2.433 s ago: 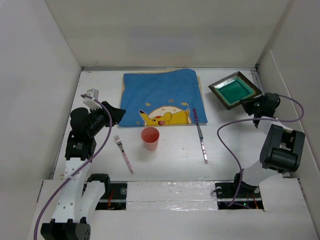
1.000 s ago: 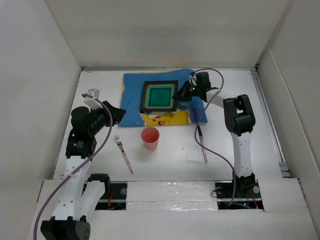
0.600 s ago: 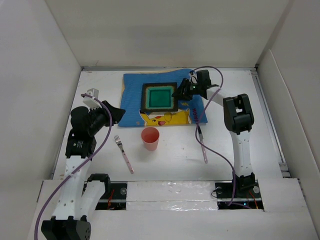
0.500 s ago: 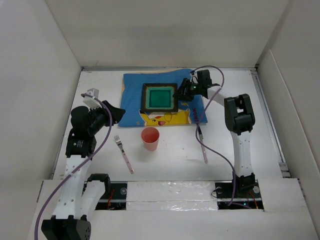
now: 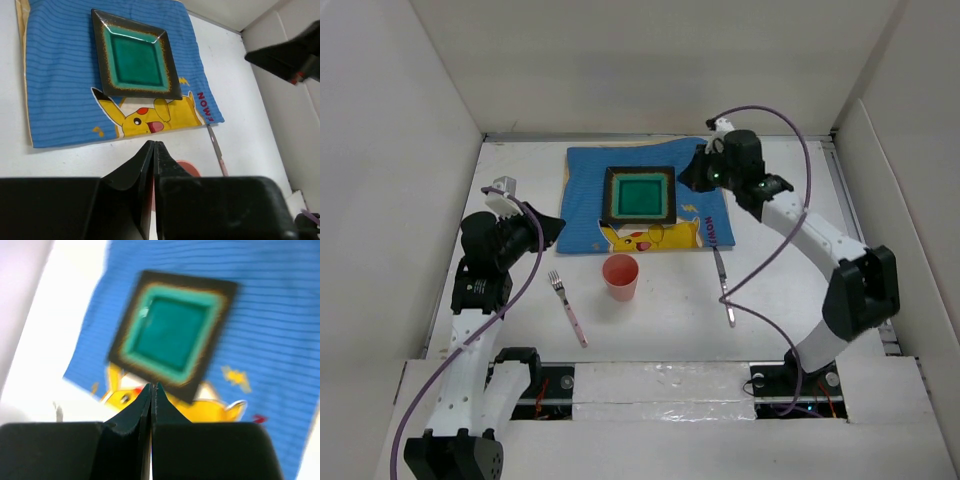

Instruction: Set the dinner table for one person

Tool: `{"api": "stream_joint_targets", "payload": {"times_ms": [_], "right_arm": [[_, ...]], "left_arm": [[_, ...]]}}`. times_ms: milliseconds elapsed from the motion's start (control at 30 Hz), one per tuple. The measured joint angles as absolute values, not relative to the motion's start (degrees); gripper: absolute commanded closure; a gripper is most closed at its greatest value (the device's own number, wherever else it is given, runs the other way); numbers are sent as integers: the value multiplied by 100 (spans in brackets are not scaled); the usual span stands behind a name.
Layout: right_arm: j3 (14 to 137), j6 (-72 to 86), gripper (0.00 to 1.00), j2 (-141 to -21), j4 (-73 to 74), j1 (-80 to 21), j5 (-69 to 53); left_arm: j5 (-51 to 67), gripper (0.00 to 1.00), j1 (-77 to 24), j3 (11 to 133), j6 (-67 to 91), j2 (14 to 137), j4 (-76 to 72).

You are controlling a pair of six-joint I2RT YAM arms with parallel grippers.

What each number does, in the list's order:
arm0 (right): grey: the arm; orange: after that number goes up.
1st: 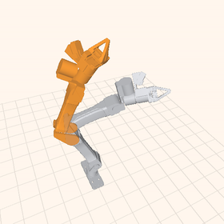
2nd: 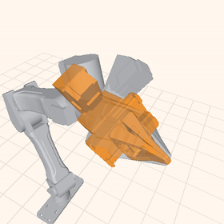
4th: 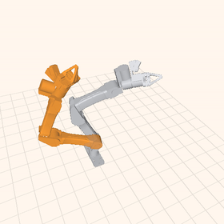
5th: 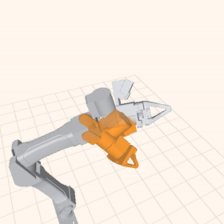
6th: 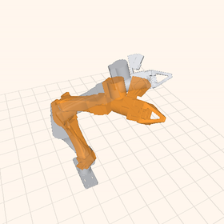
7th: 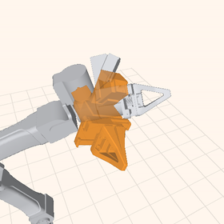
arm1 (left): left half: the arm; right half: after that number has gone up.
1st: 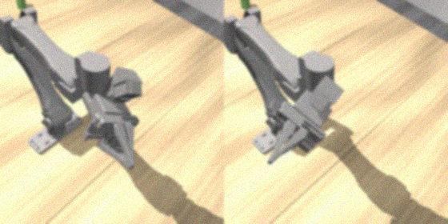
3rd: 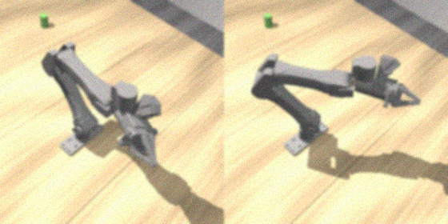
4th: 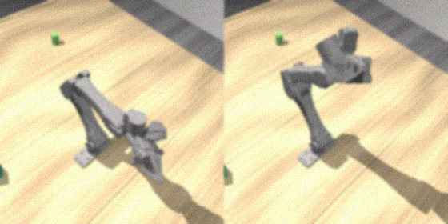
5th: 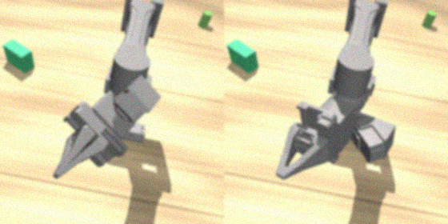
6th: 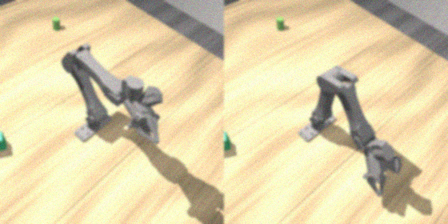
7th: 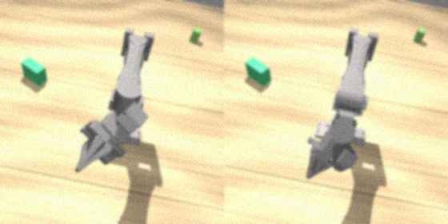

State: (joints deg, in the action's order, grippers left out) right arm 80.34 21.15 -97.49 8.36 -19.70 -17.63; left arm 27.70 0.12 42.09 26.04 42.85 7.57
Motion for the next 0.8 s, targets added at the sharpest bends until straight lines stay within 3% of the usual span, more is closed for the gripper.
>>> {"api": "stream_joint_targets", "payload": {"times_ms": [33, 67, 167, 300, 367, 667, 700, 733, 767, 800], "right_arm": [[7867, 1966, 100, -9437, 827, -2268, -1610], [7706, 1824, 86, -9166, 805, -2633, -1452], [7247, 1498, 56, -8569, 722, -3789, -1166], [6825, 1260, 45, -8326, 965, -4735, -862], [6772, 1197, 45, -8383, 1162, -4928, -655], [6938, 1168, 50, -9172, 1855, -5273, 134], [7050, 1170, 59, -9332, 1903, -5293, 202], [7085, 1162, 59, -9382, 1909, -5301, 224], [7159, 1177, 83, -9470, 1935, -5319, 261], [7229, 1157, 93, -9542, 1946, -5336, 307]], "left_arm": [[2783, 100, 12, 4206, 2576, 4285, 753], [2792, 100, 12, 4206, 2565, 4292, 751], [2808, 100, 12, 4206, 2571, 4300, 755], [2803, 74, 12, 4206, 2571, 4313, 753], [2832, 69, 12, 4204, 2593, 4344, 751], [2917, 68, 12, 4185, 2600, 4418, 711], [2917, 68, 12, 4185, 2600, 4418, 709], [2921, 68, 12, 4185, 2600, 4418, 711], [2932, 68, 12, 4180, 2600, 4416, 707], [2939, 68, 12, 4176, 2600, 4410, 707]]}}
